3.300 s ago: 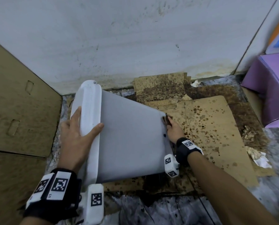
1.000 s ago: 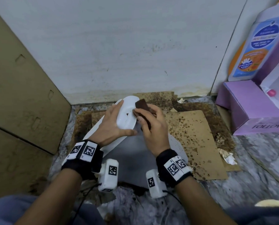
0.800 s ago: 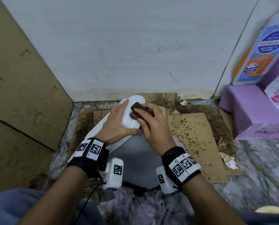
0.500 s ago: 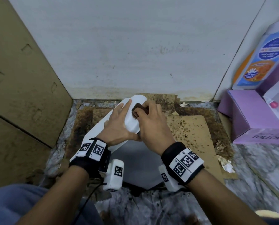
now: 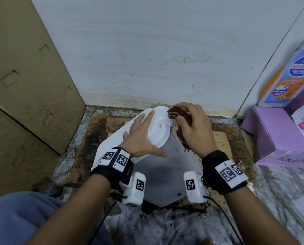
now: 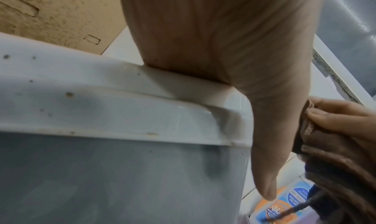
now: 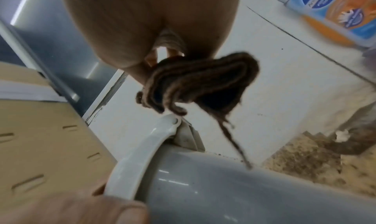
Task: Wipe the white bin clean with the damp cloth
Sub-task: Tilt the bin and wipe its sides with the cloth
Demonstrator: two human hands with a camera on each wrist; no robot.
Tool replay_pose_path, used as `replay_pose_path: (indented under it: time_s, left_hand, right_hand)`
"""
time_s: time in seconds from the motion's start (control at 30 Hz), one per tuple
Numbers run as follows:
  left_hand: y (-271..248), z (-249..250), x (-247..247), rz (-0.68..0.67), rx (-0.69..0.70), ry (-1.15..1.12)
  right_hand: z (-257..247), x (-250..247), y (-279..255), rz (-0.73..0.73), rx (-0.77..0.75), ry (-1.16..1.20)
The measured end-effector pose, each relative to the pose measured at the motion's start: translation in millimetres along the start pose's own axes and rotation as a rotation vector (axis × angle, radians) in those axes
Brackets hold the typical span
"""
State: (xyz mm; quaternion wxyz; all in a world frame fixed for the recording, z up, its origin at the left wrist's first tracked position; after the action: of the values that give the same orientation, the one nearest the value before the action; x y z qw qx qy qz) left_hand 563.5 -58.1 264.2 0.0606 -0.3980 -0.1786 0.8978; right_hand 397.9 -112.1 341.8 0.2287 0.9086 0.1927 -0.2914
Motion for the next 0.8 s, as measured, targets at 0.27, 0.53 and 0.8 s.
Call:
replay_pose_path:
  time_s: [0.27,0.53,0.8]
  left_hand:
    - [3.6,6.3,0.5,0.022,-0.026,-0.01]
    - [8.8,10.5,2.5,-0.002,-0.038,0.004]
    - [4.0,24.4,9.2,-0.035,-0.033,0.06]
  right_hand:
    - [-18.8,42.8,-1.8,-0.305,-0.091,-0.641]
    - [-19.0,40.9,9.1,-0.405,0.007,-0.635]
    - [-7.6,-1.1,14.8,-0.488,0.003,-0.303]
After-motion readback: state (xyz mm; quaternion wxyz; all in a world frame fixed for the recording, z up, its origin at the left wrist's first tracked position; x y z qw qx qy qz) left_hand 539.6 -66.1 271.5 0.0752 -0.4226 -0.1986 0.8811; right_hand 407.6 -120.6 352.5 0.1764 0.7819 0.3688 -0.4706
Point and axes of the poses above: each hand's wrist, its own y-axis towards the middle knuckle, its own x-axis out of the palm, z = x × y, the point moved 6 cm from there along y, towards the middle knuckle, and after that the axes turned 9 degrees about -z, right-handed, at the moved point
